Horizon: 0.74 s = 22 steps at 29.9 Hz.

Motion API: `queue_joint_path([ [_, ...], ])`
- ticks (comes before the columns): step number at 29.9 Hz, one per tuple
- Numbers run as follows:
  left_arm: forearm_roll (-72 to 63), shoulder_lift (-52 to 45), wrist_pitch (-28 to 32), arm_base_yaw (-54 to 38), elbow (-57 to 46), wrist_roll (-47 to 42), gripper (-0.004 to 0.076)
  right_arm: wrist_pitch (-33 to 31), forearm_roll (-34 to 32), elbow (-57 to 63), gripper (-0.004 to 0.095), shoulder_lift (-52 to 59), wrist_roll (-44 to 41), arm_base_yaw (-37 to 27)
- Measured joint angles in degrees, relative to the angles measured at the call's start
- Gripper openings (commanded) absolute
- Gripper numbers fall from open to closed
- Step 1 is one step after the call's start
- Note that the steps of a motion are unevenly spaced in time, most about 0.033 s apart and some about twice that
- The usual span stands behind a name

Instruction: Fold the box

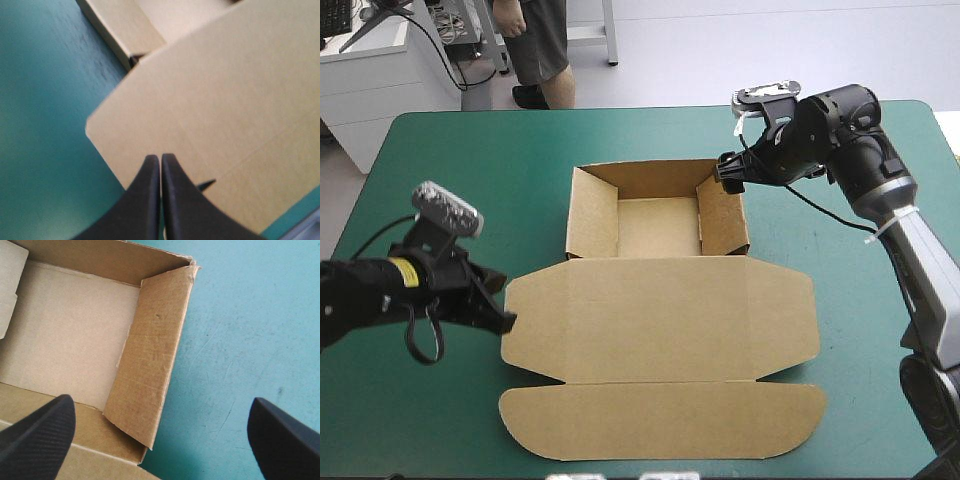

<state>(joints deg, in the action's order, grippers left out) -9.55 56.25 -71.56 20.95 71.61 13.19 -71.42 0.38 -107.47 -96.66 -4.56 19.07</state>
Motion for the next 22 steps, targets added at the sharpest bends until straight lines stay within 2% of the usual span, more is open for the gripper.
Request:
queue_joint_path([
  [7,-0.15,-12.00,0.00,0.00,-19.23,0.00,-0.0008,0.00,0.39,0.00,0.0837,-3.83,0.00,0.00],
  [13,-0.18,-18.40,0.00,0.00,-28.44,0.00,-0.0008,0.23,0.45,0.00,0.0807,-9.19,0.02,0.00],
  [18,-0.23,-20.52,0.00,0.00,-30.04,0.00,-0.0008,1.33,0.61,0.00,0.0715,-13.93,0.02,0.00],
  [22,-0.25,-20.65,0.00,0.00,-30.09,0.00,-0.0008,2.32,0.61,0.00,0.0574,-16.97,0.02,0.00],
])
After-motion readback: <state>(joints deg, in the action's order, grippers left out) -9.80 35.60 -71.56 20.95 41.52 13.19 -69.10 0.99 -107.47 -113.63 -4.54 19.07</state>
